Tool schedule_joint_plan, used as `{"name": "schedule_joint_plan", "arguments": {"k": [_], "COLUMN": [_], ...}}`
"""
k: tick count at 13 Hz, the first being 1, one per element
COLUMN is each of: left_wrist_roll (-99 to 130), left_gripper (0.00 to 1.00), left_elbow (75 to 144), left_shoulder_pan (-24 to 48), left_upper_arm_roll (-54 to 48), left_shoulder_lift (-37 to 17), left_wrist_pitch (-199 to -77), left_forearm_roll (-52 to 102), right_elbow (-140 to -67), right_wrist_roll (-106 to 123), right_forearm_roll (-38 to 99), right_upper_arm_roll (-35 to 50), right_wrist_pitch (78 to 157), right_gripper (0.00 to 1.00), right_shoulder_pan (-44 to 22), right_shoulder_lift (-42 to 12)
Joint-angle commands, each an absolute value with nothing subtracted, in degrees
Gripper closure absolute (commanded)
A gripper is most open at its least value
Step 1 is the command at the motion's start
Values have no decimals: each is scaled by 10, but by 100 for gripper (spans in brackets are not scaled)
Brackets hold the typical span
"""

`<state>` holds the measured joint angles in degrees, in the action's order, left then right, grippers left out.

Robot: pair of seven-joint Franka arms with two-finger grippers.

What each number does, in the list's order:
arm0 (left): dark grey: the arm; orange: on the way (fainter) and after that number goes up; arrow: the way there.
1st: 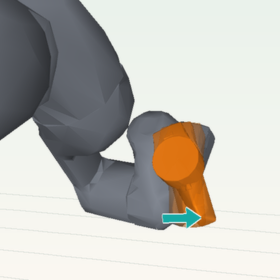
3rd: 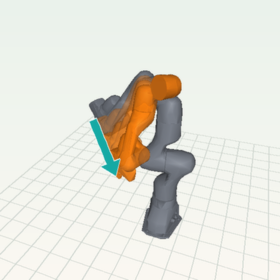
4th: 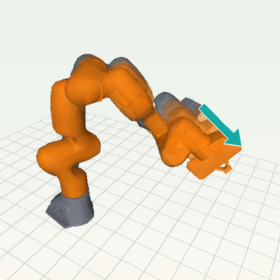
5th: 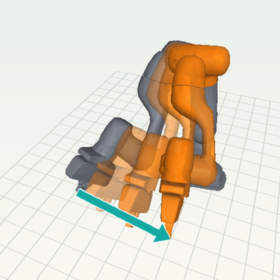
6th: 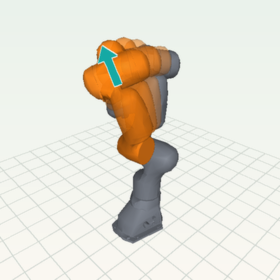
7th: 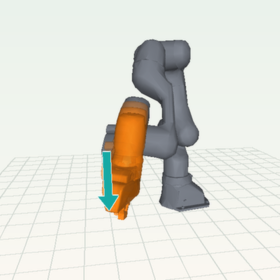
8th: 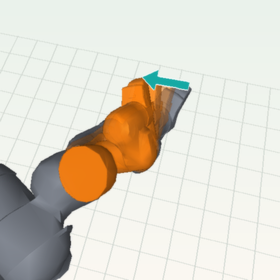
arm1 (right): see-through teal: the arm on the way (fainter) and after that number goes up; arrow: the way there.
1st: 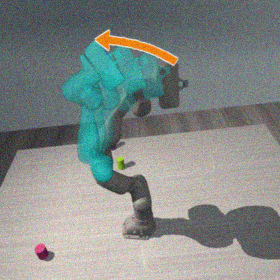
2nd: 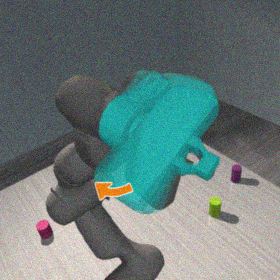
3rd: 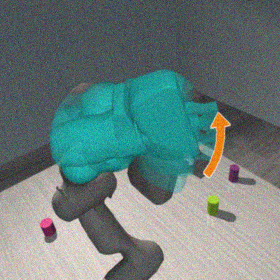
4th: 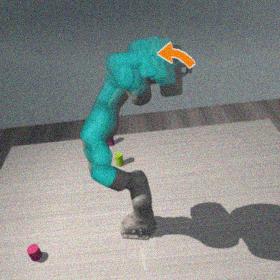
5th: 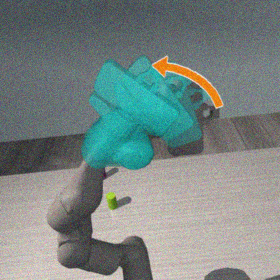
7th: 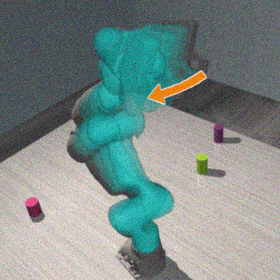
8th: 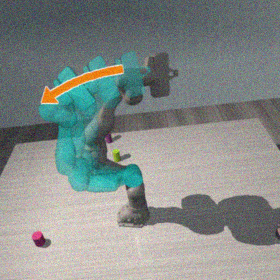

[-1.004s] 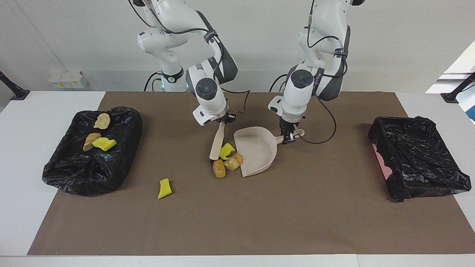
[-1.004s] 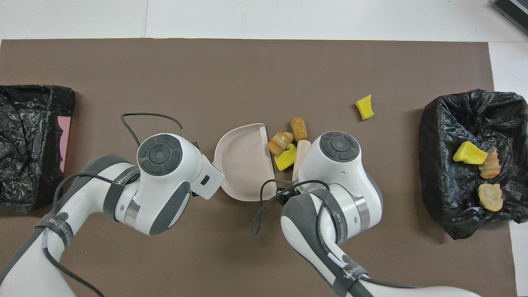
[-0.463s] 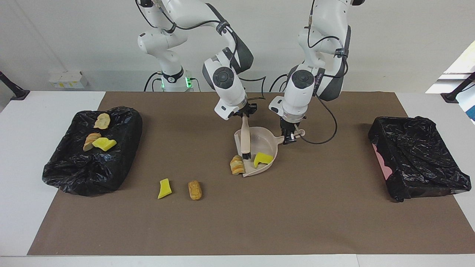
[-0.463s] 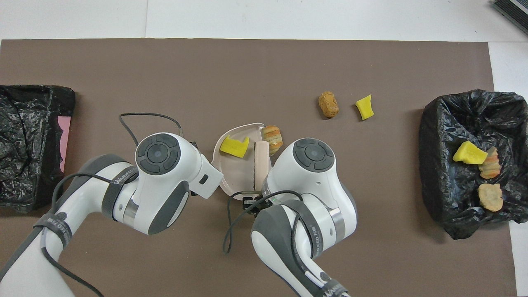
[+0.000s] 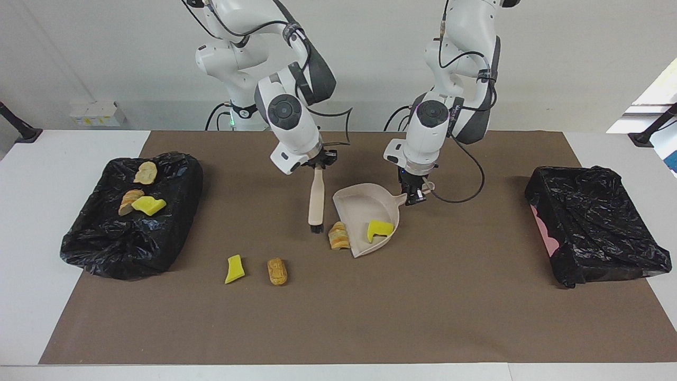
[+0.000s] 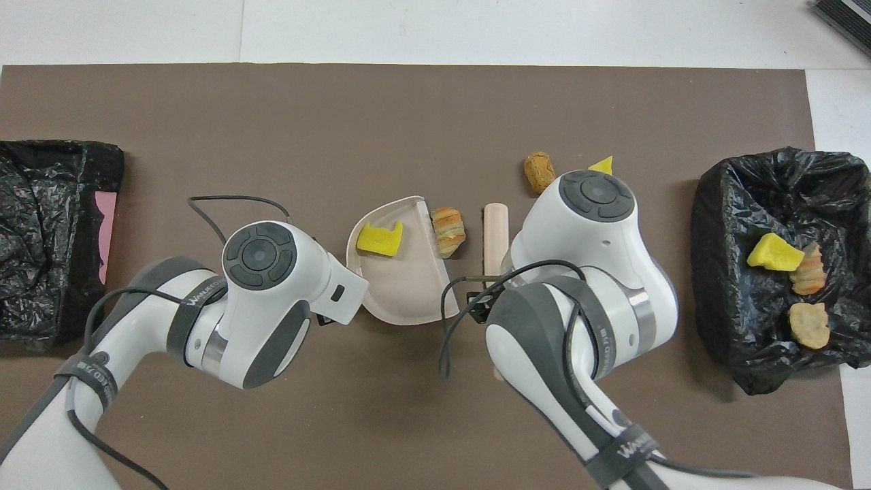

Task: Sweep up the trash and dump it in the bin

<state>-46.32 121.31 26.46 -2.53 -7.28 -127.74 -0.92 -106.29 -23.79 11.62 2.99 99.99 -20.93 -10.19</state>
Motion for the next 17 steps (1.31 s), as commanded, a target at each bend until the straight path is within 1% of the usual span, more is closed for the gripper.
{"name": "schedule_joint_plan", "arguments": {"k": [1,4,6,8,9,10,12,15,17], "left_wrist_roll": [-420,-405,-404,-403,-403,-402,-396,-396,-396], "left_gripper": [100,100,100,100,100,100,100,100,100], "left_elbow": [1232,1232,1232,1232,1232,1232,1232,1232,1232], "left_shoulder_pan": [265,270,270,270,268,267,266,264,263], "left_upper_arm_roll": [-24,-23,-23,-23,-24,-24,-24,-24,-24], "left_shoulder_lift": [-48,-48,-48,-48,-48,-48,-48,-48,-48], "left_wrist_pitch": [-1261,-1258,-1258,-1258,-1258,-1259,-1258,-1258,-1258], "left_forearm_roll": [-23,-25,-30,-30,-30,-30,-30,-30,-30], "right_elbow": [-1050,-1050,-1043,-1021,-1012,-990,-936,-920,-912], "right_wrist_roll": [-215,-138,-62,-24,-4,10,11,11,8], "right_forearm_roll": [34,-75,-131,-205,-240,-259,-268,-264,-244], "right_upper_arm_roll": [34,35,35,35,35,35,35,40,41], "right_wrist_pitch": [986,995,1004,1017,1016,1017,1017,1018,1017], "right_gripper": [100,100,100,100,100,100,100,100,100], "right_shoulder_pan": [-176,-123,-78,-61,-58,-55,-48,-62,-87], "right_shoulder_lift": [-108,-118,-134,-156,-170,-198,-243,-269,-285]}}
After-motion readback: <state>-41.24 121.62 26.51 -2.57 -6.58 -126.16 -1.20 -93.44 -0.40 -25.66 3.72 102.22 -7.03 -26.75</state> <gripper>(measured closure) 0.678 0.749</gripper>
